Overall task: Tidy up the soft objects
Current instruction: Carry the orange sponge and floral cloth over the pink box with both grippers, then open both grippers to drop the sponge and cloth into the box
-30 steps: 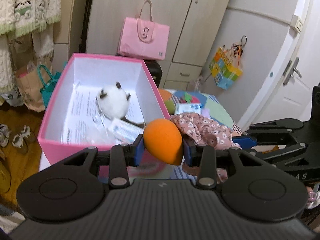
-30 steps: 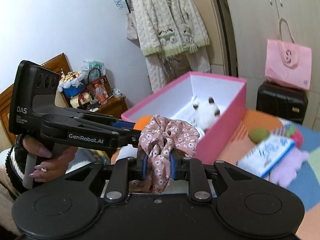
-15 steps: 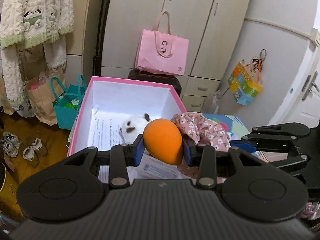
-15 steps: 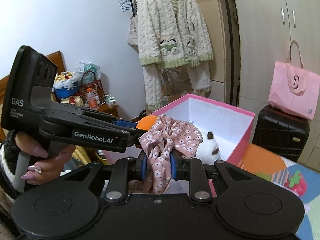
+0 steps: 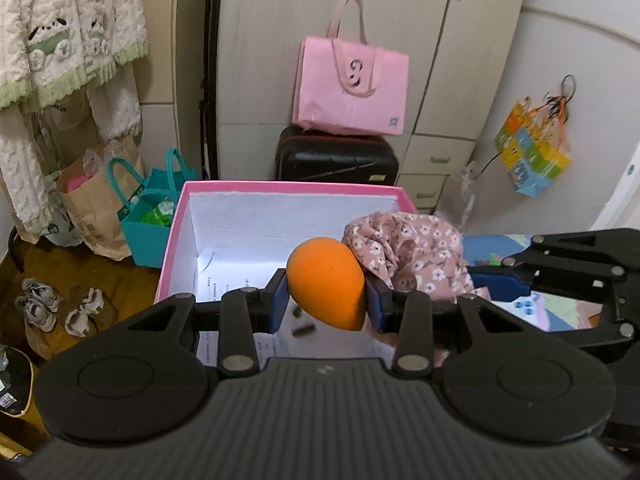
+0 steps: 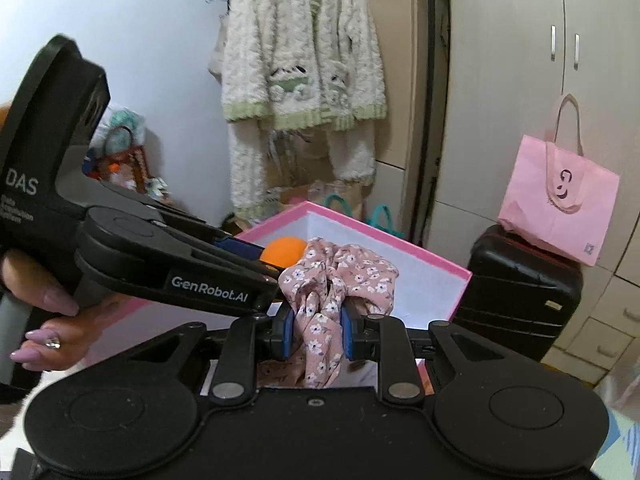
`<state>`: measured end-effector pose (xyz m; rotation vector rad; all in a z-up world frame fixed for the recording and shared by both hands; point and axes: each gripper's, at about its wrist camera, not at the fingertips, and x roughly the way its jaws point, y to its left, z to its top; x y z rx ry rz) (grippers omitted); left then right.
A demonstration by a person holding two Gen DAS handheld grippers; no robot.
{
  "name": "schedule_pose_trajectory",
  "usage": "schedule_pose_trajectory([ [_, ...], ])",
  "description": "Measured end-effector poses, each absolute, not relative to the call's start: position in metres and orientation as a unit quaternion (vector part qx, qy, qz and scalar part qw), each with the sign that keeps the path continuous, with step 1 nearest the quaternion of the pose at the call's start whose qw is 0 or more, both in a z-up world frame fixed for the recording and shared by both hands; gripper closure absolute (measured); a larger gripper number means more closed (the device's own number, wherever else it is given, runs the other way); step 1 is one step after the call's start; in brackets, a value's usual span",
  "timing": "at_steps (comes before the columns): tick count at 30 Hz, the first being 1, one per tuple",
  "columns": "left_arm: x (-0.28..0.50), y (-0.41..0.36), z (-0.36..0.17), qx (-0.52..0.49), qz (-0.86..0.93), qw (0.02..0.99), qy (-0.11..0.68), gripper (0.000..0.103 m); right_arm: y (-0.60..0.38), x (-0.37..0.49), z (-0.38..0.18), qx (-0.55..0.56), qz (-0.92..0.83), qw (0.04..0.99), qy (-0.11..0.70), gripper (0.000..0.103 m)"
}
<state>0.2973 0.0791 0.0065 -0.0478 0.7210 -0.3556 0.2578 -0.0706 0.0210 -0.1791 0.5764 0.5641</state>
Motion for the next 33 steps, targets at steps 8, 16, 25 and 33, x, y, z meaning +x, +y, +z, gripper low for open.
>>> schedule_pose_trajectory([
  [8,0.332,0.077,-0.015,-0.023,-0.142,0.905,0.400,0.064,-0.067,0.297,-0.003,-0.117,0.247,0.912,0.305,0.077],
  [16,0.329,0.076,-0.015,-0.015,-0.129,0.913,0.387,0.057,-0.062,0.307,-0.015,-0.143,0.229,0.914,0.302,0.059],
  [25,0.291,0.093,0.003,-0.019,-0.137,0.923,0.359,0.047,-0.084,0.283,0.000,-0.111,0.222,0.927,0.282,0.046],
  [33,0.237,0.103,0.015,0.003,-0.155,0.925,0.346,0.040,-0.103,0.230,0.016,-0.075,0.246,0.925,0.279,0.042],
])
